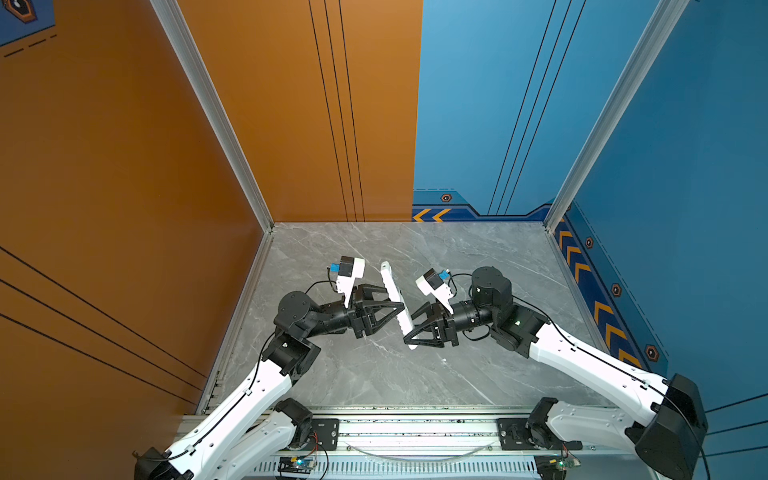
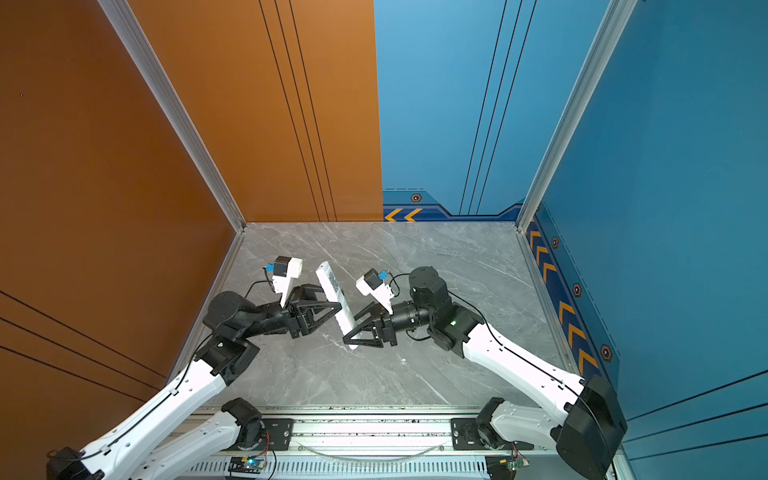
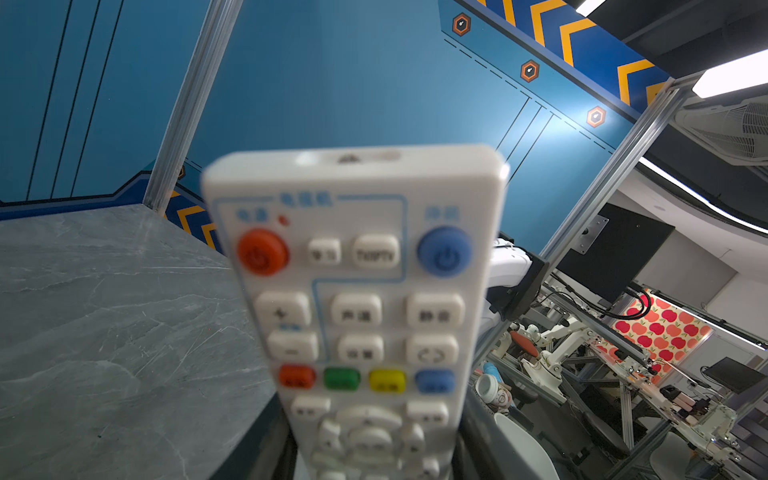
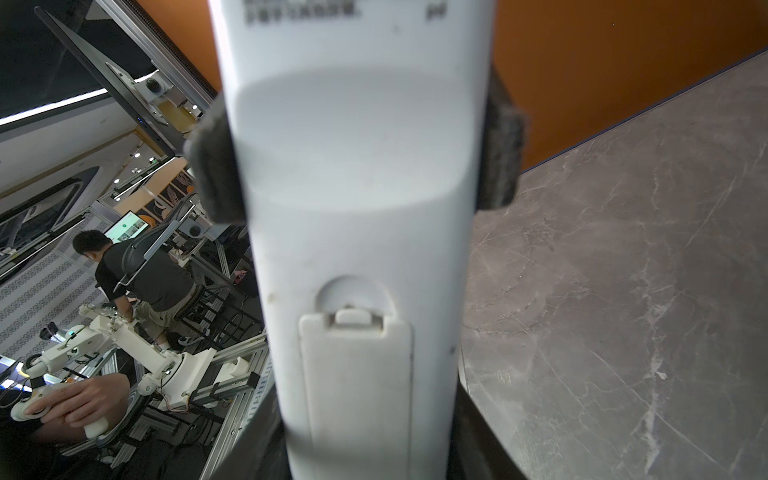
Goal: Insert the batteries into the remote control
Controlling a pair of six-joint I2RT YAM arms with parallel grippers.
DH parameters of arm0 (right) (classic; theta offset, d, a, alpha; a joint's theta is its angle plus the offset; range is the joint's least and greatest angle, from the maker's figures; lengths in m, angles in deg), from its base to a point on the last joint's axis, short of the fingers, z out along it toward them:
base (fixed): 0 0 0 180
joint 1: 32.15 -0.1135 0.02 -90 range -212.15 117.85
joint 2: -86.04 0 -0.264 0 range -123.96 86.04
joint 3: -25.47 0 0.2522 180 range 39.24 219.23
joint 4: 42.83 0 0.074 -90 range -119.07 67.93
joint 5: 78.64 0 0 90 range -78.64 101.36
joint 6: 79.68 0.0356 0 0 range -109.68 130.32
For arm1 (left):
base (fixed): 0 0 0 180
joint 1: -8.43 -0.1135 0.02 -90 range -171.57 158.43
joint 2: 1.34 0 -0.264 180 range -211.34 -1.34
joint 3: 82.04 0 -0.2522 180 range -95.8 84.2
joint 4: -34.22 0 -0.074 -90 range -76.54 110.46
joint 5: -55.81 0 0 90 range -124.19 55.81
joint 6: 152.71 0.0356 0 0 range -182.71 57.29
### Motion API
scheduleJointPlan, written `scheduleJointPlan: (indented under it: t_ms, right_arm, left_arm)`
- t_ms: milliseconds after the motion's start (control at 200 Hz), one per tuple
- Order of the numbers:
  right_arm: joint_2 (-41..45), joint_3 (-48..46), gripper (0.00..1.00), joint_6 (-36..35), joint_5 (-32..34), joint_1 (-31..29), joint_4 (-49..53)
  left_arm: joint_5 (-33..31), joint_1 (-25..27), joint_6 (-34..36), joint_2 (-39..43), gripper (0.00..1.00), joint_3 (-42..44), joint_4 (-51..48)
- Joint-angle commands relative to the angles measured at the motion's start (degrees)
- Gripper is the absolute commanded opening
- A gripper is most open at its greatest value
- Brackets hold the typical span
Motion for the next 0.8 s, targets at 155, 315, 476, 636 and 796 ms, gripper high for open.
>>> scheduleJointPlan:
  t_ms: [155,315,476,636,796]
  right_arm:
    - [1.3,1.9,0.58,-2.7,5.8,0.6,6.9]
    - [1.5,2.1,0.69,-3.6,7.8,1.2,8.8]
    - [1.7,2.8,0.80,-4.8,8.9,1.4,11.2]
    - [1.9,4.1,0.90,-6.5,10.2,2.0,15.1]
    - [2.6,4.6,0.93,-8.4,11.9,2.4,18.0]
  left_arm:
    - [-0.7,0.1,2.4,-1.0,0.11,-2.0,1.7]
    - [-0.7,-0.5,2.3,-1.1,0.07,-2.3,1.3]
    - [-1.3,-1.5,2.7,-1.1,0.03,-3.0,-0.9]
    - [-5.0,-2.9,6.9,-1.0,0.00,-5.0,-10.8]
    - [-11.6,-4.0,10.3,-2.9,0.00,-7.3,-21.7]
